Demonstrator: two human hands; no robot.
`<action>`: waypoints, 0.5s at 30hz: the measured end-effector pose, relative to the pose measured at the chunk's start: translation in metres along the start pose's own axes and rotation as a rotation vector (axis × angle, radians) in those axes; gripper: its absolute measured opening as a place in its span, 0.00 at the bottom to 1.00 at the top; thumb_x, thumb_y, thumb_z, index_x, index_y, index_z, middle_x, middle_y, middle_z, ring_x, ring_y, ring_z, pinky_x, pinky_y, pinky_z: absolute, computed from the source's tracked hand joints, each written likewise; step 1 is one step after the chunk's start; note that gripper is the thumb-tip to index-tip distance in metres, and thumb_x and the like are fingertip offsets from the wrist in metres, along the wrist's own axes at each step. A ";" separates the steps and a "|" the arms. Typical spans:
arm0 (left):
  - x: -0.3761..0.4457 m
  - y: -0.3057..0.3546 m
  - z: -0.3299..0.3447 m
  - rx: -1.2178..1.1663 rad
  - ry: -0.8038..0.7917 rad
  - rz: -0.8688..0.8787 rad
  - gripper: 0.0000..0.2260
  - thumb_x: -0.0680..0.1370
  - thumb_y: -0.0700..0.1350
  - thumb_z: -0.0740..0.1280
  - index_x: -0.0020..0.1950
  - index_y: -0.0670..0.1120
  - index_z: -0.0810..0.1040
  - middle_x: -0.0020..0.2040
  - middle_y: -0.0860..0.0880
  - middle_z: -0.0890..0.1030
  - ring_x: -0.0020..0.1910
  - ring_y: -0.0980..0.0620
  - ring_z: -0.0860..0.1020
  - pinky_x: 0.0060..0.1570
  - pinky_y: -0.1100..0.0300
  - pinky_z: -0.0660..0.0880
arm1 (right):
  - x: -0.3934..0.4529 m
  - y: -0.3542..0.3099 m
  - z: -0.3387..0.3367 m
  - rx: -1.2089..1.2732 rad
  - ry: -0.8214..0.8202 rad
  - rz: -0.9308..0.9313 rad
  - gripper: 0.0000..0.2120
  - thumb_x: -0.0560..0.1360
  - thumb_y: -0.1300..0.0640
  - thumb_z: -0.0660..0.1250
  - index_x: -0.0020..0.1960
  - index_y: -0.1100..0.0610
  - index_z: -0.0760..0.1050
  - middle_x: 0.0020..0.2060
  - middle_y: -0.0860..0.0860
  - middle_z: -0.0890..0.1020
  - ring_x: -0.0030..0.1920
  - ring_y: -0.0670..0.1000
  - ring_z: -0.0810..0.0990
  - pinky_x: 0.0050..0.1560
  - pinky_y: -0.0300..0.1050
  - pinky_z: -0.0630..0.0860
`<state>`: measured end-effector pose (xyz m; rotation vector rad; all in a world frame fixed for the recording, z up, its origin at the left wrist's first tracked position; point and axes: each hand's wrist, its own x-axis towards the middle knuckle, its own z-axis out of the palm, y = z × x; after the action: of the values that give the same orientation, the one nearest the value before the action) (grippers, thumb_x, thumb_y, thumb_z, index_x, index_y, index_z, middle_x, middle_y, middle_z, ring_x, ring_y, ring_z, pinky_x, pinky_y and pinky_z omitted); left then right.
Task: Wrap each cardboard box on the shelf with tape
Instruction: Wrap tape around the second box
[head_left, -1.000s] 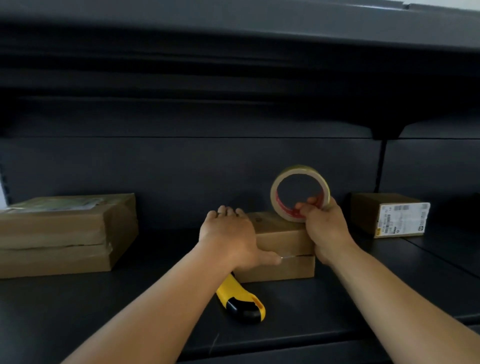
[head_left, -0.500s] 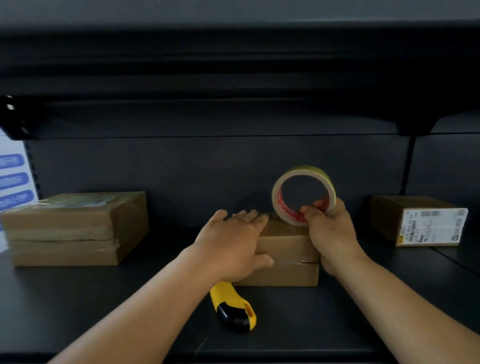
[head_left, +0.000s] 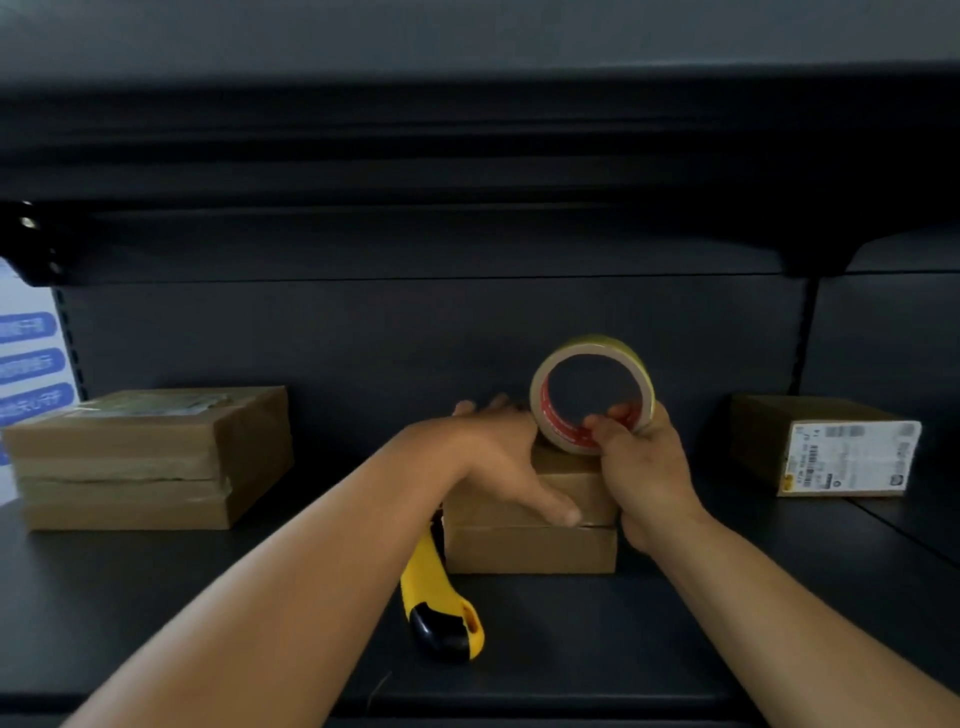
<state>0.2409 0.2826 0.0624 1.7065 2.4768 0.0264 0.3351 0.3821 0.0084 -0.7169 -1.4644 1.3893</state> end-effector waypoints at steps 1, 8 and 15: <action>0.006 0.000 0.002 -0.043 -0.023 0.002 0.50 0.56 0.74 0.70 0.74 0.56 0.60 0.72 0.51 0.67 0.70 0.47 0.65 0.69 0.50 0.63 | 0.000 0.000 0.000 0.011 0.000 0.007 0.05 0.76 0.58 0.66 0.44 0.52 0.70 0.43 0.53 0.79 0.47 0.52 0.79 0.48 0.47 0.76; 0.007 -0.016 0.011 -0.320 0.052 0.051 0.47 0.57 0.68 0.73 0.72 0.55 0.62 0.65 0.57 0.72 0.61 0.55 0.73 0.62 0.52 0.72 | 0.021 -0.015 -0.024 0.279 -0.024 0.172 0.06 0.79 0.64 0.59 0.47 0.55 0.72 0.39 0.54 0.78 0.41 0.53 0.82 0.43 0.53 0.80; 0.009 -0.011 0.009 -0.620 0.152 0.140 0.40 0.63 0.61 0.76 0.70 0.59 0.60 0.61 0.57 0.71 0.58 0.58 0.72 0.61 0.53 0.73 | 0.035 -0.028 -0.042 0.375 -0.023 0.132 0.10 0.78 0.66 0.58 0.47 0.55 0.75 0.37 0.53 0.78 0.37 0.50 0.80 0.39 0.48 0.80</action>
<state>0.2283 0.2868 0.0512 1.6209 2.1022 0.8653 0.3654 0.4254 0.0393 -0.5648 -1.1424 1.7180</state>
